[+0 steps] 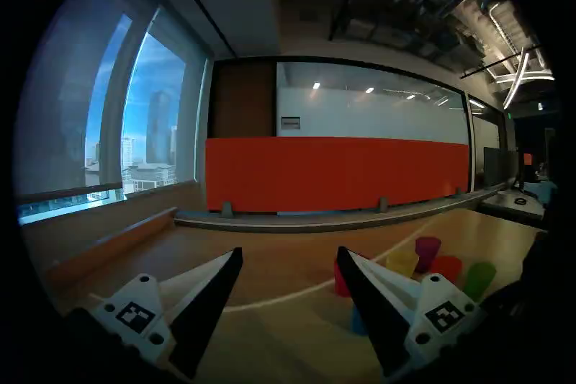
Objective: Pour water
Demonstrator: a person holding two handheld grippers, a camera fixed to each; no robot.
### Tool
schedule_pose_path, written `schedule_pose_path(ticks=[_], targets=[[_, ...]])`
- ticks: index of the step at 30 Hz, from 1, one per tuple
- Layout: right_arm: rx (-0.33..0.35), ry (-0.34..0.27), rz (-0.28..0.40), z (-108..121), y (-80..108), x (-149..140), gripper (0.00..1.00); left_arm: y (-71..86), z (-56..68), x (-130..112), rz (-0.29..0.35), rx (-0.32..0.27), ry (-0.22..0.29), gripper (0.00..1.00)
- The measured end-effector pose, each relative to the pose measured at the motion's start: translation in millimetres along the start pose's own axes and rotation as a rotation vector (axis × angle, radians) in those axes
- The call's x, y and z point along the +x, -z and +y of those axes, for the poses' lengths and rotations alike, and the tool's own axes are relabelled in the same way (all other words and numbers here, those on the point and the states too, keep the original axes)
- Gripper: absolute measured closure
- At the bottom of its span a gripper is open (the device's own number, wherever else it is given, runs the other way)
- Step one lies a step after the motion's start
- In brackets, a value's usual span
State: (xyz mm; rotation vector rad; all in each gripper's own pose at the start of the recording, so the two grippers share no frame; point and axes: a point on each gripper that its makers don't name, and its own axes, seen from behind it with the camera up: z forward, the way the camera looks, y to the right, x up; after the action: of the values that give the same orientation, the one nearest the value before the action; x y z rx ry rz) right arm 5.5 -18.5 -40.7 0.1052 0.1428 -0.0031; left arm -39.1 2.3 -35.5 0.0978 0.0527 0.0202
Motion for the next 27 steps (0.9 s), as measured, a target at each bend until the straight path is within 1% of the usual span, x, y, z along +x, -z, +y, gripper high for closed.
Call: schedule_pose_path(ticks=[5, 11, 14, 17, 23, 27], targets=[[0.004, -0.005, 0.004, -5, -0.9, 2, 0.01, -2.7, 2.4, 7, 0.036, 0.022, 0.002, 0.03], [0.018, -0.009, -0.004, -11, -3.5, 4, 0.01, -4.3, 6.8, -5, 0.034, 0.035, 0.007, 0.03], [0.002, -0.013, -0.004, -8, -3.5, 4, 0.01, -5.4, 7.2, -12, 0.037, 0.044, 0.018, 0.03], [-0.015, -0.018, -0.012, -4, -3.8, 0, 0.01, -6.3, 4.4, -18, 0.042, 0.052, 0.025, 0.03], [-0.033, -0.02, -0.031, 0, -3.8, -8, 0.01, -7.4, -7.7, -25, 0.044, 0.065, 0.02, 0.03], [-0.028, -0.021, -0.047, -3, -4.2, -15, 0.01, -9.6, -11.7, -34, 0.038, 0.065, 0.017, 0.03]])
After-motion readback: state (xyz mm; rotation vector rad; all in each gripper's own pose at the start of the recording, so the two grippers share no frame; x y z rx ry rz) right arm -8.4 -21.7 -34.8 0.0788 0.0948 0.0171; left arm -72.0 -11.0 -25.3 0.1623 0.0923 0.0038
